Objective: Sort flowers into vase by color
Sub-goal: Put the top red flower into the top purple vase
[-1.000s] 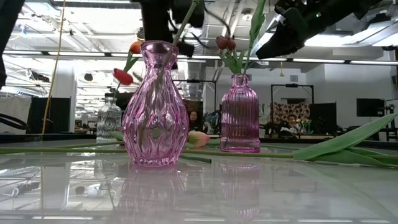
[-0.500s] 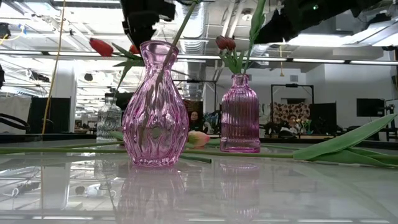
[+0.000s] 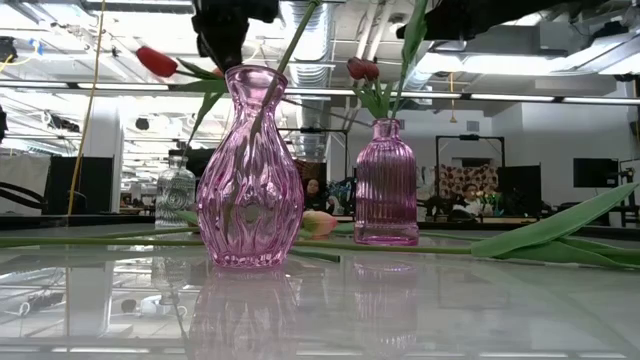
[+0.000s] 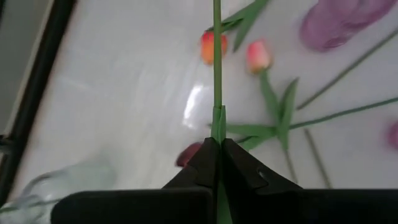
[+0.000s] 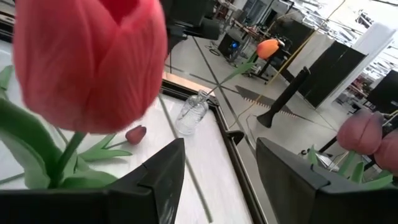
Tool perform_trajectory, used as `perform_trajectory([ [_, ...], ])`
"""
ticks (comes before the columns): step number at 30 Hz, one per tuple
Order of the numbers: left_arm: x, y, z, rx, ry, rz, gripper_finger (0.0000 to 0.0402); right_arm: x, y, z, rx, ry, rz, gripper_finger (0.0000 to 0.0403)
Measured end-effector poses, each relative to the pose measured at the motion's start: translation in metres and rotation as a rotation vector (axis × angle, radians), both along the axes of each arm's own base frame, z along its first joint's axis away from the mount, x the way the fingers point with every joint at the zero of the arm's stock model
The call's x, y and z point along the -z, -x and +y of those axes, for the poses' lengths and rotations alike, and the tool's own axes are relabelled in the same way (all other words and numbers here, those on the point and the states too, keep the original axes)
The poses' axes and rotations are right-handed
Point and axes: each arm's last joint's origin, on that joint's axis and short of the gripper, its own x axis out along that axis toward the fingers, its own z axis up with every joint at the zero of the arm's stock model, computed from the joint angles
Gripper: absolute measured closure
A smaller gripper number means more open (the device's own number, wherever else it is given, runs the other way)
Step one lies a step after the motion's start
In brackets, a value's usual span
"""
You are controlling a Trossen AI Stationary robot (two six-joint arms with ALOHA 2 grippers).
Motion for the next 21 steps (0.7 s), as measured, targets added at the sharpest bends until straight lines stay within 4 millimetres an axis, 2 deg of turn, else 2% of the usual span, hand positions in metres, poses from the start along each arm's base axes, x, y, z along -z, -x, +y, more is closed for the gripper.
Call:
perform_trajectory([
  [13,-0.010,-0.019,0.008,0.056,0.130,-0.241,0.0401,0.008,0.001,0.000,-0.001,-0.001,0.080,0.0188],
  [21,-0.011,-0.021,0.012,0.073,0.191,-0.279,0.0401,0.013,0.003,0.000,-0.007,0.025,0.145,0.0188],
])
